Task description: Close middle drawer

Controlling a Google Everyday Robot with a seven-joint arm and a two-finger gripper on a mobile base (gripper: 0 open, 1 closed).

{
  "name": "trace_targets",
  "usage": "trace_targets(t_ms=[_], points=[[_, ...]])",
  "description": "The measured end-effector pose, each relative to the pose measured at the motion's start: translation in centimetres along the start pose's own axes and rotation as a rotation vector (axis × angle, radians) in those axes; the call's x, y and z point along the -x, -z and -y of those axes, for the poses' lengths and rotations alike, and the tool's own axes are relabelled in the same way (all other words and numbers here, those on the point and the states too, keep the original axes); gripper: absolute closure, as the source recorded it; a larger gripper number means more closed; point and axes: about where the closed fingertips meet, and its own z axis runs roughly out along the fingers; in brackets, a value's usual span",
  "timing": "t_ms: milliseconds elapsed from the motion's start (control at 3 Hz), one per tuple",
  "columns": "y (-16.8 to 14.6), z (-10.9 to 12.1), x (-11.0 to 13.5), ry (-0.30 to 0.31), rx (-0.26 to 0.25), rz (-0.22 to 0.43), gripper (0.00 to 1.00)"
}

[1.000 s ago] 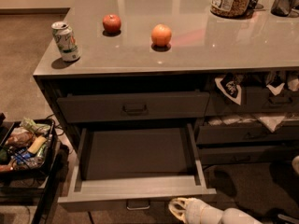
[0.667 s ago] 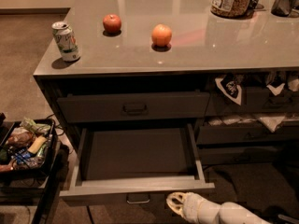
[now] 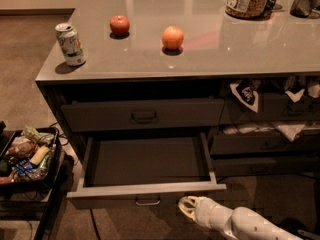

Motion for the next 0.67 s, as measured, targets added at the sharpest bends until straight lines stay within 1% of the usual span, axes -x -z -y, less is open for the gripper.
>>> trace_targets(t_ms=[333, 667], points=[[-1.2, 1.8, -0.4, 0.004, -0.027, 0.001, 1.00], [-2.6, 3.9, -0.1, 0.016, -0.057, 0.011, 1.00]])
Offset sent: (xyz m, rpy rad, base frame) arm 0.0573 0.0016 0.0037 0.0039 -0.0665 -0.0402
